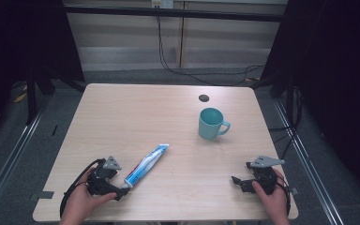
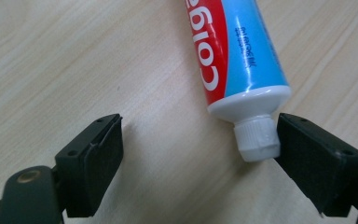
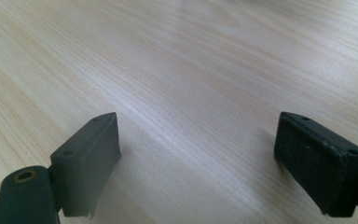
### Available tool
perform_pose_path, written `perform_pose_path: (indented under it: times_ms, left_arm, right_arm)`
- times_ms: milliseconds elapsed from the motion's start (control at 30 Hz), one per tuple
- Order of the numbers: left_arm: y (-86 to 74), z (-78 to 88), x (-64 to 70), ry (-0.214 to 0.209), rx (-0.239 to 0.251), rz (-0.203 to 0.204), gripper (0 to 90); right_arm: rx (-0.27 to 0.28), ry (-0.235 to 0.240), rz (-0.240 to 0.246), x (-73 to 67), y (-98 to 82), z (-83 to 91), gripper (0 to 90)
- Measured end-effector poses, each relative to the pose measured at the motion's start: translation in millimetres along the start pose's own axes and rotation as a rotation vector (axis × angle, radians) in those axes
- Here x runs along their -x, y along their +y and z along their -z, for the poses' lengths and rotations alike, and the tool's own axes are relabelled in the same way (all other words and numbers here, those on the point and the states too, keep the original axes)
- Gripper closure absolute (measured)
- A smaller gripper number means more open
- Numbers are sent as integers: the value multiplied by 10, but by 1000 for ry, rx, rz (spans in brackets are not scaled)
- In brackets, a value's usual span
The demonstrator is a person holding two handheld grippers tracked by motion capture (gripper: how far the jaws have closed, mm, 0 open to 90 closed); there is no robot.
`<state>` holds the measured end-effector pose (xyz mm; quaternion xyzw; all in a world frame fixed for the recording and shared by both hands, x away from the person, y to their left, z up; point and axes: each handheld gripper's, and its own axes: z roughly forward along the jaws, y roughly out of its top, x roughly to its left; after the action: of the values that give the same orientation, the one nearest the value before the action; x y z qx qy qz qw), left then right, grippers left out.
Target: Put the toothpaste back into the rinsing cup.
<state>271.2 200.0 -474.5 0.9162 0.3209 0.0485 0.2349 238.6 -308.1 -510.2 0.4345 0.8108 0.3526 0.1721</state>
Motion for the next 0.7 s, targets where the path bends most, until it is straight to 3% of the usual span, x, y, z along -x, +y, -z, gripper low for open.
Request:
perform_pose_path:
  times_ms: [100,133,333,700]
  left_arm:
    - [148,45,37,3,-34,-1,192]
    - [181,53,46,3,-37,16,198]
    - [321,32,44,6,-75,30,206]
    - [546,-70,114,-5,-137,7,248]
  right_arm:
    - [0,0,0,0,0,-1,137]
    - [-1,0,-1,-1,0,1,137]
    - [1,0,0,0,0,-1,137]
    - [1,0,1,1,0,-1,137]
